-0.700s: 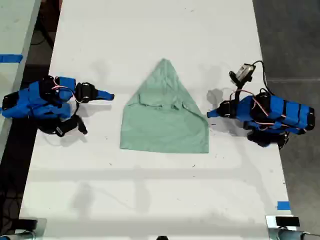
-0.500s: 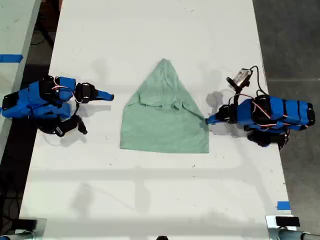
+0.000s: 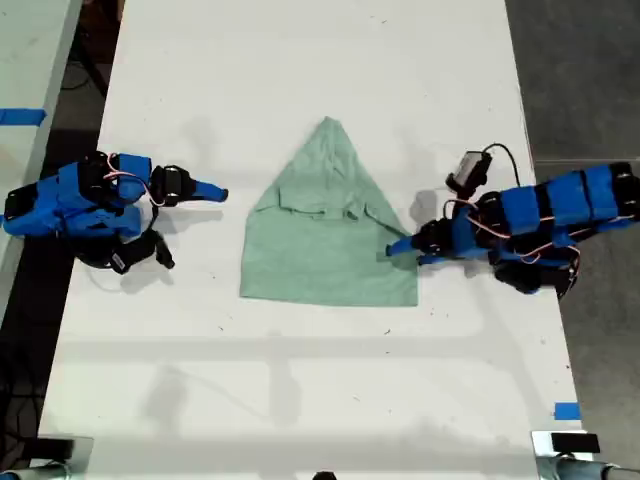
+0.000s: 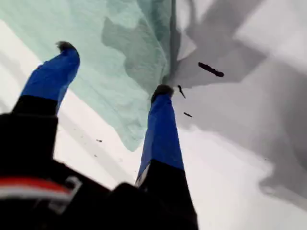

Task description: Fold t shirt

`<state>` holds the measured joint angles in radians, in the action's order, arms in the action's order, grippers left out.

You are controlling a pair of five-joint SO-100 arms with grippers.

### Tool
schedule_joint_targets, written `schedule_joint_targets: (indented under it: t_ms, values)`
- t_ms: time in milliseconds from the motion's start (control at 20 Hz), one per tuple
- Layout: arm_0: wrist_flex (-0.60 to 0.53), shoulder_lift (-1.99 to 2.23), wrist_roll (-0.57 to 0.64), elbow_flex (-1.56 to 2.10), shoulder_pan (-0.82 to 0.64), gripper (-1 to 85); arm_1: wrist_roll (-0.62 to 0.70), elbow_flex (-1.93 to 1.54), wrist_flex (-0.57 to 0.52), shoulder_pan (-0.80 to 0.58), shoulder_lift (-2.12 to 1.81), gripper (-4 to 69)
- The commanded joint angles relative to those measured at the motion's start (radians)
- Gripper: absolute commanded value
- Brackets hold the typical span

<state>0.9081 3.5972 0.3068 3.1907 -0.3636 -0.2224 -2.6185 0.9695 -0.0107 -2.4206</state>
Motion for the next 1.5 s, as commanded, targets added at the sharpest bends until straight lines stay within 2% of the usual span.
schedule_joint_targets:
  t_ms: [0,50,150,250,300,400,450,600,650,750,800,950,1150,1250,1400,1450]
  values:
    - [-0.005,0.005,-0.005,-0.002,0.009,-0.1,-0.025,0.293,0.051,0.018,0.433,36.7]
    - [-0.005,0.005,-0.005,-0.002,0.011,-0.1,-0.018,0.322,0.060,0.015,0.471,35.6]
    - [-0.005,0.005,-0.003,-0.003,0.011,-0.1,0.006,0.275,0.005,0.011,0.449,30.9]
    - [-0.005,0.005,-0.002,-0.003,0.011,-0.1,0.054,0.123,-0.175,-0.011,0.327,17.5]
    - [-0.005,0.005,-0.002,-0.003,0.011,-0.1,0.049,0.043,-0.241,-0.014,0.239,16.3]
    - [-0.006,0.005,-0.002,-0.003,0.011,-0.1,0.040,-0.046,-0.236,-0.018,0.063,17.5]
    - [-0.006,0.005,-0.002,-0.003,0.011,-0.1,0.052,-0.080,-0.241,-0.029,0.005,15.0]
    - [-0.006,0.005,-0.002,-0.003,0.011,-0.1,0.072,-0.077,-0.252,-0.044,0.066,17.5]
    - [-0.006,0.005,-0.002,-0.003,0.011,-0.1,0.075,-0.040,-0.241,-0.044,0.126,16.8]
    - [-0.006,0.005,-0.002,-0.003,0.014,-0.1,0.055,0.054,-0.178,-0.051,0.249,4.0]
    - [-0.006,0.005,-0.002,-0.003,0.014,-0.1,0.048,0.092,-0.146,-0.049,0.278,2.5]
    - [-0.006,0.005,-0.002,-0.003,0.012,-0.1,0.055,0.230,-0.002,-0.026,0.256,2.5]
    - [-0.006,0.005,0.000,-0.003,0.011,-0.1,0.192,0.624,0.173,0.008,0.353,2.5]
    - [-0.006,0.005,0.000,-0.003,0.011,-0.1,0.272,0.885,0.218,0.046,0.525,2.5]
    - [-0.005,0.005,0.000,-0.003,0.011,-0.1,0.394,1.269,0.224,0.106,0.834,2.5]
    - [-0.005,0.005,0.000,-0.003,0.011,-0.1,0.408,1.351,0.224,0.112,0.905,11.6]
